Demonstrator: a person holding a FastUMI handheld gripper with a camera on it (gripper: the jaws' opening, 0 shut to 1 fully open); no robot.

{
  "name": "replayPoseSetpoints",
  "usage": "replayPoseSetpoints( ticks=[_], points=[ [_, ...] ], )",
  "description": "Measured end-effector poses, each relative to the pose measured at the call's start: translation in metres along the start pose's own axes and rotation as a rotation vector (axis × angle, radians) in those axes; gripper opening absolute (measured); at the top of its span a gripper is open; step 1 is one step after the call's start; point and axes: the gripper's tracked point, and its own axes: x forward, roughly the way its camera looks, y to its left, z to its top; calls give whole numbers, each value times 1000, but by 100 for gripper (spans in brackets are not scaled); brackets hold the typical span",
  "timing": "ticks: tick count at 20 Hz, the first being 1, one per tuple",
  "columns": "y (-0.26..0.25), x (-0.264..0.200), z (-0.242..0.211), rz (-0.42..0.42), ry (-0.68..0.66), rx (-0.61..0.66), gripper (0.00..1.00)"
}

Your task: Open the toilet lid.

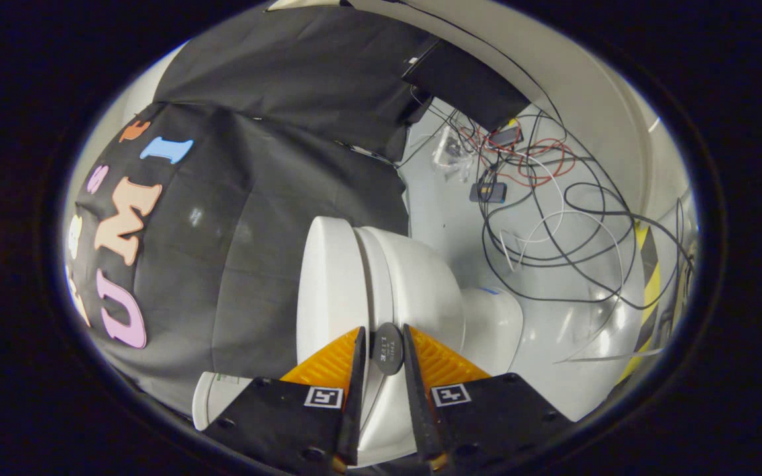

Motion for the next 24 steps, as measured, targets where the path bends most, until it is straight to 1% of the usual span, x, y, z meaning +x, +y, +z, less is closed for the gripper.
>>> replayPoseSetpoints(
  ticks=[1,2,3,7,8,11,15,20,22,24],
  points=[
    [-3,11,5,-2,18,30,34],
    [-6,23,8,14,15,56,6],
    [0,0,3,21,22,59,6],
    [7,-1,5,39,-3,44,6],
    [9,-1,5,45,-1,42,4],
    [14,-4,4,47,-3,13,2],
    [38,-16,9,107,-34,-2,1],
    [72,-35,11,152,-67,-83,1],
    [91,-44,11,175,-76,-147,1],
    [115,-52,9,218,-75,-216,1]
  ],
)
